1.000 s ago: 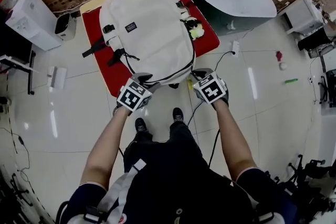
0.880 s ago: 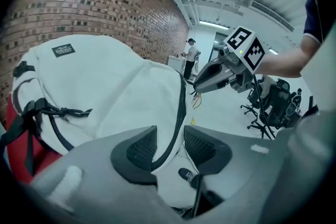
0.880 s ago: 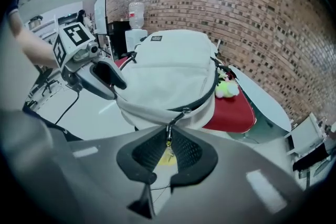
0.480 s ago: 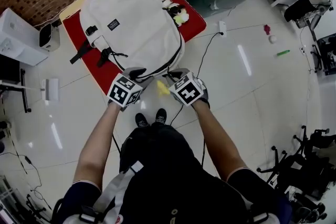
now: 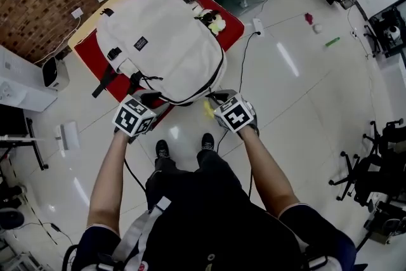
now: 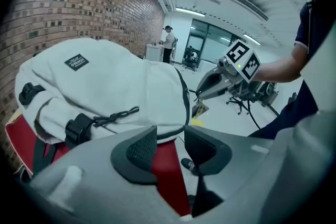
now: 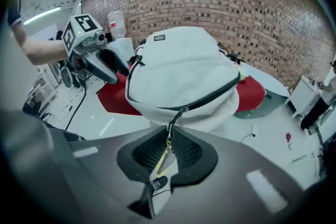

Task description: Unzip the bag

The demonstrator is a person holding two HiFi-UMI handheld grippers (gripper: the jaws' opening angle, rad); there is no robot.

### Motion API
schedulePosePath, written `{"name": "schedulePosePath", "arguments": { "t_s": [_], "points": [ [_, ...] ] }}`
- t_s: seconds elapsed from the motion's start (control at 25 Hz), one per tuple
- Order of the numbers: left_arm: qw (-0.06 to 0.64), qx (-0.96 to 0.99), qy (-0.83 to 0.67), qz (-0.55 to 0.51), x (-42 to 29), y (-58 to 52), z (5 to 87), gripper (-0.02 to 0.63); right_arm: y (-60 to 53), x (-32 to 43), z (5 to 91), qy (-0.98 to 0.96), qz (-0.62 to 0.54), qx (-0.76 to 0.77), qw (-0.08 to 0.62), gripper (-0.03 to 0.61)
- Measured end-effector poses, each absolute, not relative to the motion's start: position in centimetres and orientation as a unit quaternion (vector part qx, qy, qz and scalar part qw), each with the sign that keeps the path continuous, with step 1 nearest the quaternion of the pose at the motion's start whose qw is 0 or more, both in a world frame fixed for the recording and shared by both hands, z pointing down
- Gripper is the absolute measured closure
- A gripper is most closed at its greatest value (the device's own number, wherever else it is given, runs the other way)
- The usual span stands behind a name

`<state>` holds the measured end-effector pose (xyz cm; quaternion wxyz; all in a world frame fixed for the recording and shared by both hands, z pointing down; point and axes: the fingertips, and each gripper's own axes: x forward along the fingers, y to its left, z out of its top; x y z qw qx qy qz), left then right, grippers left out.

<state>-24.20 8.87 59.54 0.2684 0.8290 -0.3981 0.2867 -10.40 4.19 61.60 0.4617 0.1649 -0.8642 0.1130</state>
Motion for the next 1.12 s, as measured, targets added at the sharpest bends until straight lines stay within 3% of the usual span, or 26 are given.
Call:
{"name": "schedulePosePath", "arguments": {
  "t_s": [0.36,0.88,1.12],
  "points": [
    [0.247,0.863,-0.317,0.307,-25.2,8.4,62.2,0.465,5.9,-12.7,61.3,-0.843,0.135,0.253,0.456,0.546],
    [0.248,0.871,-0.293,0.306,-25.3,9.0,62.1,0.486,14.0,-20.7,62.4,-0.871,0.226,0.197,0.389,0.545],
    [0.230,0.875,-0.276,0.325,-29.7,9.4,61.0,0.488,13.7,-20.6,62.0,-0.854,0.248,0.252,0.382,0.545]
  ]
}}
